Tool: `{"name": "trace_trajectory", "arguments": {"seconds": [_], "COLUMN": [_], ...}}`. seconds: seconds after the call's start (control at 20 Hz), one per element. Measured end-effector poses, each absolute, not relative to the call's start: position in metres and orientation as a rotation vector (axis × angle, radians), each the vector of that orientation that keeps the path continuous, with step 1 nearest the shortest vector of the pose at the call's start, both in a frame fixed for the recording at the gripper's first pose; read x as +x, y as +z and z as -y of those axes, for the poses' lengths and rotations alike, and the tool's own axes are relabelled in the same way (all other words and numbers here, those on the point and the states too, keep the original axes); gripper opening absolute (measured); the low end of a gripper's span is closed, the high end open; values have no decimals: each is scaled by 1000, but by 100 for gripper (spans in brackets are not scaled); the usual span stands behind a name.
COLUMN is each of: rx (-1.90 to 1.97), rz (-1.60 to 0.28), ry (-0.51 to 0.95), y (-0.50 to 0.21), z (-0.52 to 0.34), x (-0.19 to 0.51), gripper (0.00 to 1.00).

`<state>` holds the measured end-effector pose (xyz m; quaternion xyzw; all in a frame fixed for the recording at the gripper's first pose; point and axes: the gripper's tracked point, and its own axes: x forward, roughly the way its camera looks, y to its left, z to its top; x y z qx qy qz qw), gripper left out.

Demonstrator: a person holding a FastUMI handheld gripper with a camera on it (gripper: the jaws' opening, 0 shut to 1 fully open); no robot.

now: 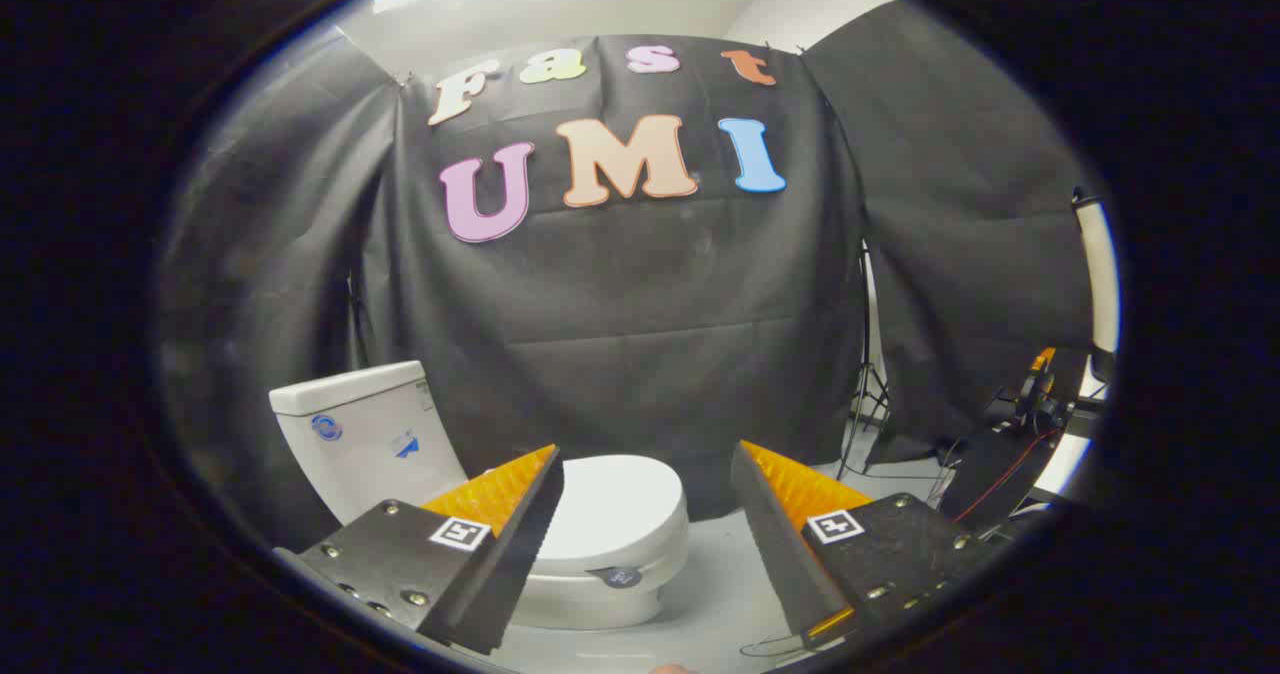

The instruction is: Open the toilet lid.

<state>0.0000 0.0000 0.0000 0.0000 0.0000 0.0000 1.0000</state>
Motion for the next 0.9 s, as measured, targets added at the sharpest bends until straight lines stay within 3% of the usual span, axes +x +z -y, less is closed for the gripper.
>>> {"name": "trace_trajectory", "arguments": {"seconds": [0.9], "rx": [-25], "rz": [-59], "ry": [29], "y": [-34], "z": [-13], "x": [23], "gripper": [99]}}
